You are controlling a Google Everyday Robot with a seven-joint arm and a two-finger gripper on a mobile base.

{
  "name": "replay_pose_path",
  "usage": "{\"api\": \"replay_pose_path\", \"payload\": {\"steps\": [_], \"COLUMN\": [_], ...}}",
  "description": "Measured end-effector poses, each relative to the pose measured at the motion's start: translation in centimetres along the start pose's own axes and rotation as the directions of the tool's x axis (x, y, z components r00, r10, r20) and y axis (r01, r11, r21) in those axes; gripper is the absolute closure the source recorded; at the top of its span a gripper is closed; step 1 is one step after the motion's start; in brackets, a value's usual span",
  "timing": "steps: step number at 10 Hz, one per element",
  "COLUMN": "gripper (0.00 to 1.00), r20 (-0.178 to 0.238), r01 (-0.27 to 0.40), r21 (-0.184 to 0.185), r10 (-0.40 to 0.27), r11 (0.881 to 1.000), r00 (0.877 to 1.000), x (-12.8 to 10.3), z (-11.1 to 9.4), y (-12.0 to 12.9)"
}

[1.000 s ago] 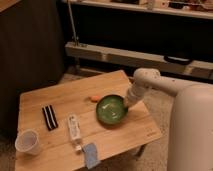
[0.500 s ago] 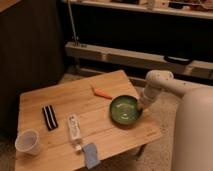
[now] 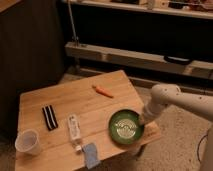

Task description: Drag the ceramic bowl in a circle

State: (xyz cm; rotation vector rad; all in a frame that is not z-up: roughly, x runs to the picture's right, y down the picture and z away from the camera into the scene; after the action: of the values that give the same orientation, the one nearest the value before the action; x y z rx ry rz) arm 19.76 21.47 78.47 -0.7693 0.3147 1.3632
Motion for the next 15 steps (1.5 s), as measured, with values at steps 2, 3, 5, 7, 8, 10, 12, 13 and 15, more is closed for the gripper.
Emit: {"api": "replay_pose_path", "payload": {"steps": [2,3,5,7,8,10,12,13,15], "gripper": [1.0,1.0,1.0,1.0,1.0,1.0,1.0,1.0,1.0], "r20": [-0.006,-0.008,-0.007,0.005,0.015,0.023,0.021,0.022,0.028], "r01": [0.078,0.107,0.161,0.209,0.225,0.24,0.222,0.201,0.134], "r21": [-0.018,-0.023,-0.029,-0.027,-0.02,0.003,0.046,0.06,0.108], "r10": [-0.078,-0.107,-0.161,-0.208,-0.225,-0.24,-0.223,-0.202,-0.138], "r11": [0.997,0.994,0.987,0.978,0.974,0.971,0.974,0.978,0.985], "r00": [0.997,0.994,0.987,0.978,0.974,0.971,0.975,0.979,0.99], "x": [1.7,1.4,-0.7,-4.1,-6.8,-10.4,-14.0,-15.4,-17.4], "z": [0.6,1.0,1.7,1.7,1.7,1.7,2.0,2.1,2.1], "y": [4.3,6.2,9.8,12.9,14.2,14.9,13.3,12.2,8.6]}}
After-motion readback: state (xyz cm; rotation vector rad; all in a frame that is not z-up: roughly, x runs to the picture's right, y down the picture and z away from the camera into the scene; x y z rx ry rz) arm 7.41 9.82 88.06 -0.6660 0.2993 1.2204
